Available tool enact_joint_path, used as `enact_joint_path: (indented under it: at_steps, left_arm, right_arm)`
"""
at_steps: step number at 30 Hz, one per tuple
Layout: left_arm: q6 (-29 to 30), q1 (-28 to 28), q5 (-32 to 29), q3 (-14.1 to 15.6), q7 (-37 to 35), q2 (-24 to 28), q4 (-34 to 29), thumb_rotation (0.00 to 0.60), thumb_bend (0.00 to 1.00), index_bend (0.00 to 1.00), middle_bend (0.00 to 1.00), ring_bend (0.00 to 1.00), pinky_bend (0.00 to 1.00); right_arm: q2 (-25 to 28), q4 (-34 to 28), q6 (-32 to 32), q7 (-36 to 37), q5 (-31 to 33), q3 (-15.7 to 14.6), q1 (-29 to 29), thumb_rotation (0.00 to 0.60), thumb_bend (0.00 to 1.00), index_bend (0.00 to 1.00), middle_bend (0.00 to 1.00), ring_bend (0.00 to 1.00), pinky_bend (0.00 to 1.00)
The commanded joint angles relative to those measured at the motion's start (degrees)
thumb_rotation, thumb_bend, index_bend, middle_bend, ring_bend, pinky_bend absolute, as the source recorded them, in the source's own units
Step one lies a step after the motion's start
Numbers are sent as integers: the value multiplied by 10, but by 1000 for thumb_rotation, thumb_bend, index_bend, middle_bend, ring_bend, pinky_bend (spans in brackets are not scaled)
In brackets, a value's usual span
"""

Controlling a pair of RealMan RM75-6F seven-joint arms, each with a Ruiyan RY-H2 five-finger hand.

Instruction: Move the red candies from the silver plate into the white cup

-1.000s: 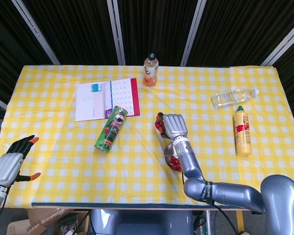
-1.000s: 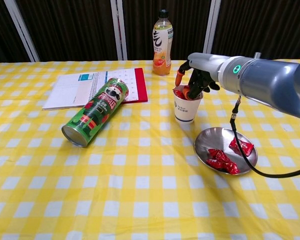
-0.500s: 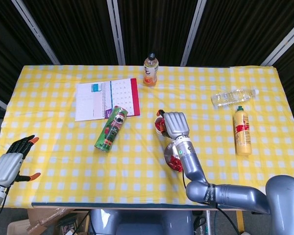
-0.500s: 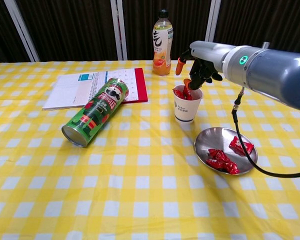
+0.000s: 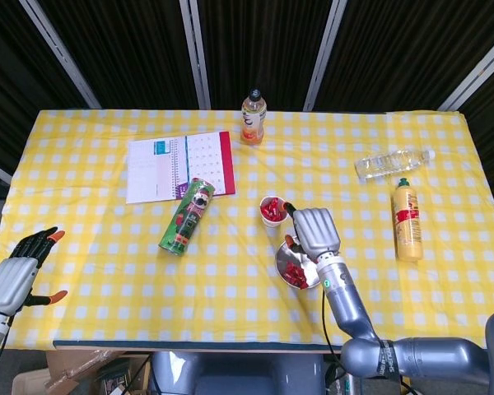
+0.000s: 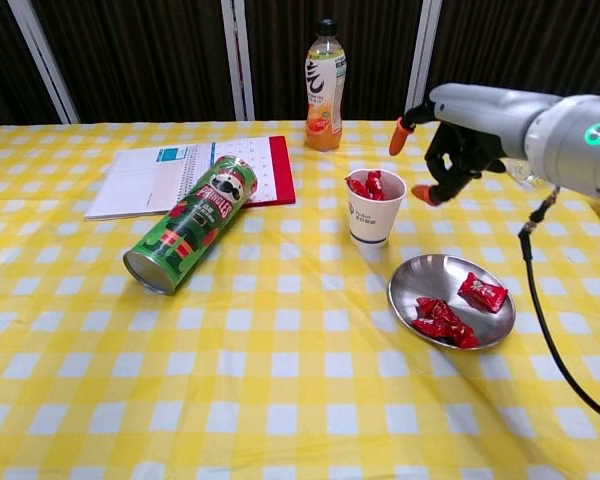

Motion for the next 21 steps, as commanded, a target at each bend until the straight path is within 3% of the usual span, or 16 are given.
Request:
enact_joint_path:
  at_steps: [1,9,21]
  left_arm:
    - [3,1,1,0,1,-1,1,600,28,0,0,0,0]
    - [12,4,14,3,-5,-2,9,600,28,0,0,0,0]
    - [16,6,22,6,-13,-1,12,600,28,0,0,0,0]
  right_arm:
    - [10,-25,15,-3,-18,-34,-25,600,267,235,764,789,849]
    - [-6,-20,33,-13,-67,-97,-64,600,237,233,764,789,849]
    - [-49,6,32,-29,-76,-110,-87,600,235,294,781,807,849]
